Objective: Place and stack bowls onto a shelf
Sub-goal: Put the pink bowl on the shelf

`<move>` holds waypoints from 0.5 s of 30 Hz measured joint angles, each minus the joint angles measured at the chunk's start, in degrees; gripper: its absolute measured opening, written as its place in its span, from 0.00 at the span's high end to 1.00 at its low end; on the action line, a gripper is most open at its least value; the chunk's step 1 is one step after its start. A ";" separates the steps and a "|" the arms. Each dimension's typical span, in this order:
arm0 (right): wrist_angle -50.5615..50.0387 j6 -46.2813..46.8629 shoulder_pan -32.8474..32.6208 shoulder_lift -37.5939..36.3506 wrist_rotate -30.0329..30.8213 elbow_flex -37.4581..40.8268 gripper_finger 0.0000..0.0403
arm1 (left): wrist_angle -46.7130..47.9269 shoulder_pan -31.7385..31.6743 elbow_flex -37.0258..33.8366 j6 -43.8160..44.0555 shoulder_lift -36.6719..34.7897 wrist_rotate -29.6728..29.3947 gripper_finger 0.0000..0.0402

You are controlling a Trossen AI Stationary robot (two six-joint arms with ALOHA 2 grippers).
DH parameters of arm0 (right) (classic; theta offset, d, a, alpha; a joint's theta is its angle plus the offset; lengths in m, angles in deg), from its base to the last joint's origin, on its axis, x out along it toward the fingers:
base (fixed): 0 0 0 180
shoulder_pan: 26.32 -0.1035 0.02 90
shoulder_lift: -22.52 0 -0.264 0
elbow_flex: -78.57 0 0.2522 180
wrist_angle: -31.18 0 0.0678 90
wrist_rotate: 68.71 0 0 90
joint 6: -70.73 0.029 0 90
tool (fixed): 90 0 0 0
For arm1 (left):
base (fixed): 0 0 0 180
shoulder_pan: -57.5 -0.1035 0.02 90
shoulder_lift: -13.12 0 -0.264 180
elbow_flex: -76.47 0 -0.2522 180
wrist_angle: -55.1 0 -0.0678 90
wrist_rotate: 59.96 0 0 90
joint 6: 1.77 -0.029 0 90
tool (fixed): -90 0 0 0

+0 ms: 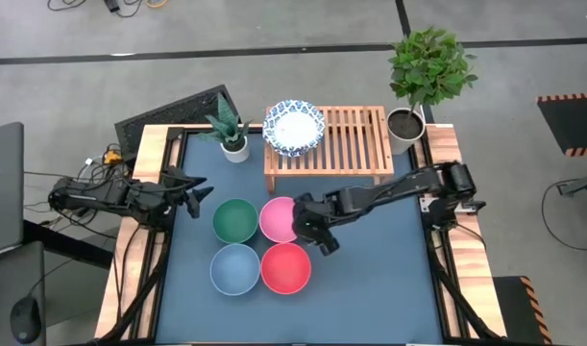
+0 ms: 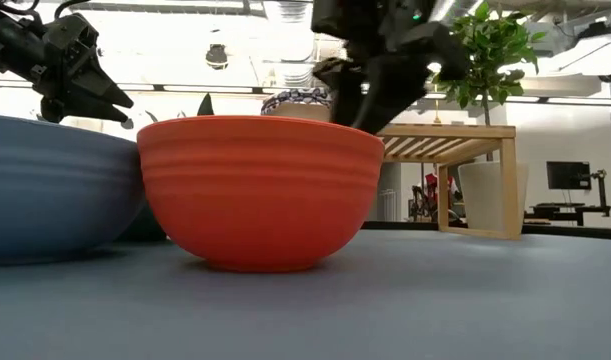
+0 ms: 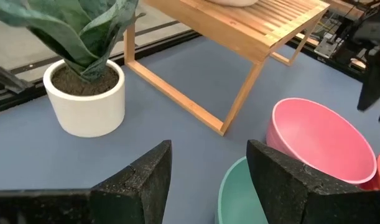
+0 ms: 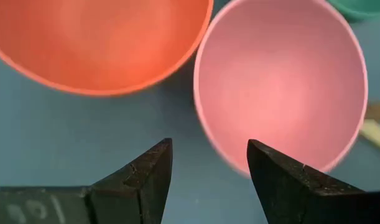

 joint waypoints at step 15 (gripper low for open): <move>0.47 -3.29 1.42 8.66 7.17 0.09 0.54 | 0.23 0.00 0.00 0.24 0.02 -0.17 0.52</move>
